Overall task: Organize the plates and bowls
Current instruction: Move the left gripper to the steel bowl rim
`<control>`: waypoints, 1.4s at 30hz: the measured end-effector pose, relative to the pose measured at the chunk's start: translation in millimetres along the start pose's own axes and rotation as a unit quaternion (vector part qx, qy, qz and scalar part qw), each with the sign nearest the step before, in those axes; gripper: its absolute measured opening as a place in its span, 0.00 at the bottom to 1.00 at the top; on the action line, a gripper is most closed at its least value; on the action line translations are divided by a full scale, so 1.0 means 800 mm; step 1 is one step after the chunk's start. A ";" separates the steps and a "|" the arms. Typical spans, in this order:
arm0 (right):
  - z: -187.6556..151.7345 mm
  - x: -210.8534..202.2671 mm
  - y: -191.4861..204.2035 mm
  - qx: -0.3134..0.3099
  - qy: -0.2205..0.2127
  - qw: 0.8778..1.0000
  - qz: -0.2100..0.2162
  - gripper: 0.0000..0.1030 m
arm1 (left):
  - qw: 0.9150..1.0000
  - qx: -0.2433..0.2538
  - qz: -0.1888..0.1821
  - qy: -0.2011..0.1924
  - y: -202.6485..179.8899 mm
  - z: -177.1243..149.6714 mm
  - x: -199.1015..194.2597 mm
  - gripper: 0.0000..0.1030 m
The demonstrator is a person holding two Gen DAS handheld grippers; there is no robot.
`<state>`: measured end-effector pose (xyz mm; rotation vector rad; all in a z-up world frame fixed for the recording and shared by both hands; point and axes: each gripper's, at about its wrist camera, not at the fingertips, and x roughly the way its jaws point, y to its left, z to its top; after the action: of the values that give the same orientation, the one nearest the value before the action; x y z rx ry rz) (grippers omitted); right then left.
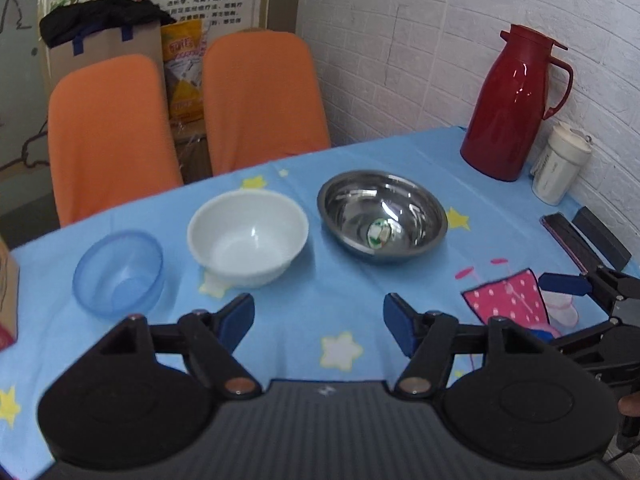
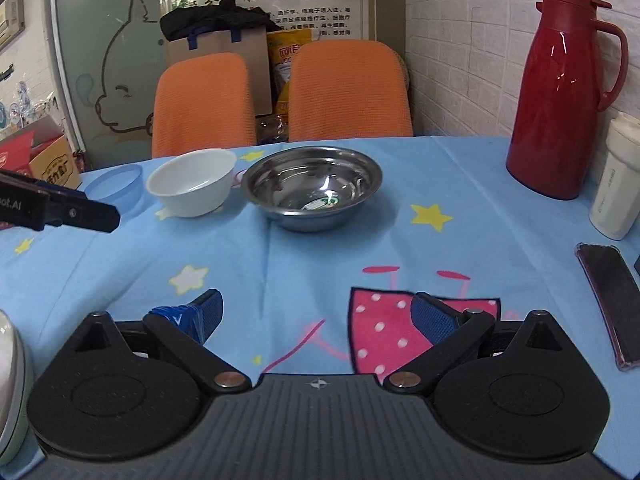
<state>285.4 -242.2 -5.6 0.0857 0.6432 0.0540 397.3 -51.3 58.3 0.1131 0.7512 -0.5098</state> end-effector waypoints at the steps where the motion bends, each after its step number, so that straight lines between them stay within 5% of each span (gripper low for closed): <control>1: 0.009 0.009 -0.009 0.009 -0.001 1.000 0.001 0.86 | 1.000 0.002 -0.003 0.000 -0.002 0.016 0.017 0.65; 9: 0.073 0.085 -0.049 0.044 -0.002 0.999 0.006 0.86 | 0.998 0.014 -0.033 0.047 -0.016 0.114 0.163 0.65; 17: 0.086 0.172 -0.058 0.036 0.042 0.998 -0.004 0.86 | 0.993 0.019 -0.022 0.114 -0.010 0.130 0.261 0.65; 24: 0.074 0.187 -0.045 0.002 0.043 0.999 -0.001 0.84 | 0.992 0.049 -0.013 0.118 -0.033 0.123 0.271 0.59; 31: 0.074 0.174 -0.029 0.011 0.055 0.997 0.047 0.82 | 0.987 0.054 -0.029 0.146 -0.051 0.120 0.262 0.53; 42: 0.060 0.107 -0.018 0.044 0.086 0.993 0.070 0.85 | 0.984 0.054 -0.045 0.163 -0.066 0.083 0.187 0.48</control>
<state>383.4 -253.3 -19.9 0.2133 0.8109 0.1696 505.3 -176.3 9.4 0.2699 1.0531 -0.6274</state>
